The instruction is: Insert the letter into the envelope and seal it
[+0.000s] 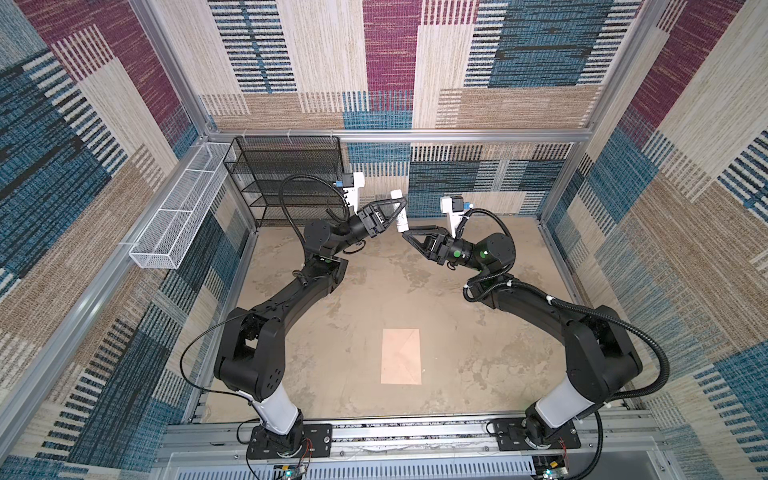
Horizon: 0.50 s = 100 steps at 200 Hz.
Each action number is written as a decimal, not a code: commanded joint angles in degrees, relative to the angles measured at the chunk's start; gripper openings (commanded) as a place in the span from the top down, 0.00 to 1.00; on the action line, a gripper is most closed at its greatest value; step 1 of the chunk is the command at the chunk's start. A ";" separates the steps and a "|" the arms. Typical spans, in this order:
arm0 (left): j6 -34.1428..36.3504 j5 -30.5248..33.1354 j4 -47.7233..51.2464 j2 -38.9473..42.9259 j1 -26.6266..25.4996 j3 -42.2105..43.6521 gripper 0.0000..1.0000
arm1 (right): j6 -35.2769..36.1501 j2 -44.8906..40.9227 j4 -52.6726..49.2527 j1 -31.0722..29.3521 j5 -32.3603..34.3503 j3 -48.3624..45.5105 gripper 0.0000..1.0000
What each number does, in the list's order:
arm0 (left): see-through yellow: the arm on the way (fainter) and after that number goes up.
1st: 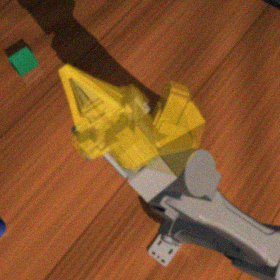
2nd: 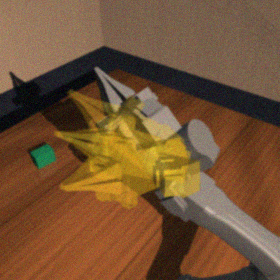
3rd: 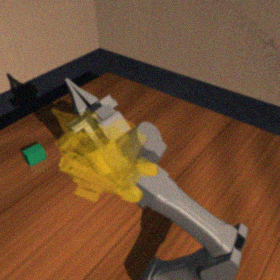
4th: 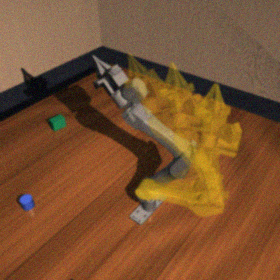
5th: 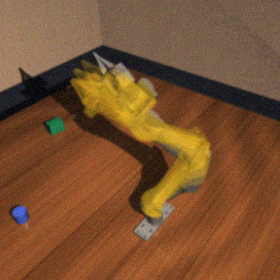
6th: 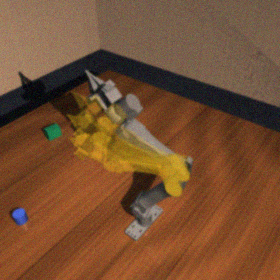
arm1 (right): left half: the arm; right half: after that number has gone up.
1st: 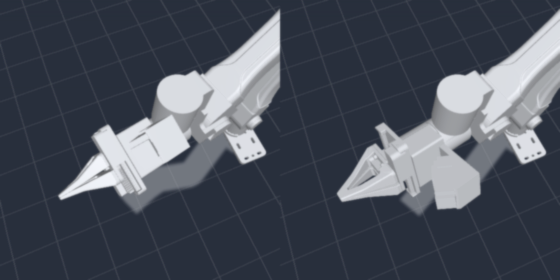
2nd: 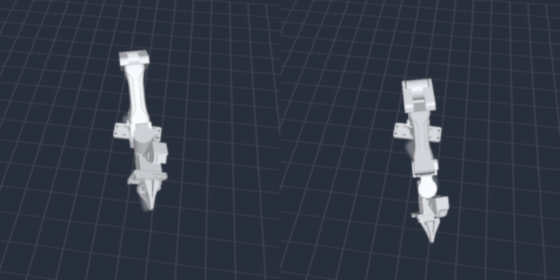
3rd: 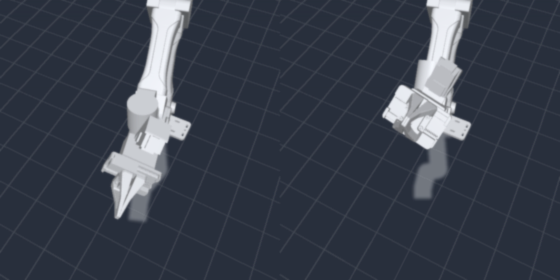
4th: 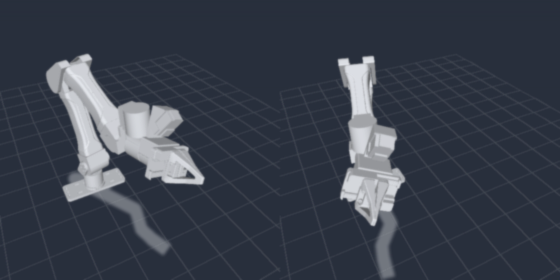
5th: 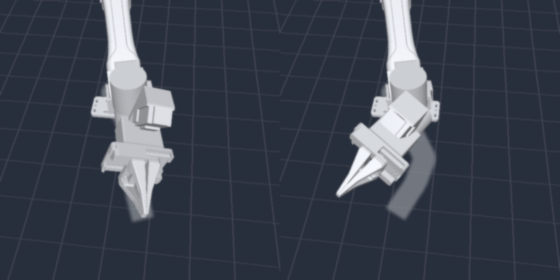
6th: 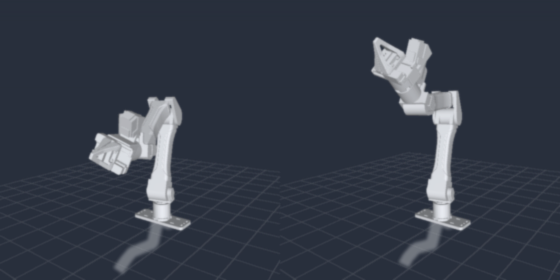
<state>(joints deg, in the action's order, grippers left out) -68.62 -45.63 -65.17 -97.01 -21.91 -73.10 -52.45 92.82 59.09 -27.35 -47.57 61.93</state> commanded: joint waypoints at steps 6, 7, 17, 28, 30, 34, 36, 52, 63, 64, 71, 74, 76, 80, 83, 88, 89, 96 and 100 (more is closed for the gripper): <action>-0.39 -1.26 -2.12 -0.46 -0.03 -0.80 1.00 | -1.66 0.76 3.72 -0.16 -2.09 1.21 0.69; -0.38 -1.33 -2.10 -0.50 -0.04 -0.85 1.00 | -1.68 0.78 3.69 -0.11 -2.13 1.24 0.69; -0.29 -1.63 -1.85 -0.58 0.01 -0.94 1.00 | -1.69 0.95 3.75 -0.16 -2.26 1.54 0.70; -0.27 -1.81 -1.73 -0.80 -0.05 -1.16 1.00 | -1.68 1.27 3.66 -0.15 -2.43 1.75 0.71; -0.22 -1.90 -1.72 -0.85 -0.06 -1.17 1.00 | -1.69 1.35 3.69 -0.15 -2.52 1.78 0.71; -0.20 -1.85 -1.72 -0.94 -0.06 -1.17 1.00 | -1.69 1.44 3.80 -0.17 -2.61 1.91 0.72; -0.24 -1.95 -1.70 -0.93 -0.06 -1.17 1.00 | -1.69 1.50 3.79 -0.16 -2.66 1.99 0.72; -0.03 -2.17 -1.56 -1.10 -0.02 -1.36 1.00 | -2.00 1.91 3.84 -0.16 -2.89 2.53 0.74; 0.21 -2.47 -1.24 -1.32 -0.06 -1.52 1.00 | -2.02 2.09 3.76 -0.16 -2.96 2.91 0.74; 0.23 -2.50 -1.22 -1.33 -0.06 -1.52 1.00 | -2.04 2.17 3.75 -0.11 -2.97 2.99 0.74; 0.57 -2.69 -0.90 -1.32 -0.03 -1.60 1.00 | -2.12 2.36 3.65 -0.16 -3.10 3.32 0.74; 0.74 -2.78 -0.73 -1.32 -0.05 -1.61 1.00 | -2.13 2.43 3.59 -0.16 -3.14 3.43 0.74; 0.87 -2.80 -0.61 -1.29 -0.06 -1.67 1.00 | -2.13 2.45 3.58 -0.16 -3.23 3.52 0.74; 1.08 -2.92 -0.35 -1.37 -0.05 -1.69 1.00 | -2.20 2.52 3.58 -0.16 -3.29 3.67 0.75; 1.25 -2.96 -0.13 -1.34 -0.06 -1.73 1.00 | -2.22 2.54 3.55 -0.16 -3.29 3.78 0.75; 1.59 -3.06 0.23 -1.34 -0.01 -1.82 1.00 | -2.30 2.61 3.45 -0.16 -3.27 3.96 0.74; 1.66 -3.06 0.26 -1.34 -0.04 -1.84 1.00 | -2.31 2.62 3.42 -0.11 -3.25 3.97 0.74; 2.11 -3.23 0.74 -1.27 -0.02 -1.83 1.00 | -2.48 2.62 3.29 -0.16 -3.27 4.16 0.71; 2.37 -3.20 1.03 -1.32 -0.01 -1.80 1.00 | -2.49 2.63 3.08 -0.11 -3.30 4.24 0.68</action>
<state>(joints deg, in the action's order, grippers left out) -68.34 -46.22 -65.71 -98.08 -21.76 -74.52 -53.95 95.35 59.66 -27.29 -49.36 65.01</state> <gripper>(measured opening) 0.264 0.270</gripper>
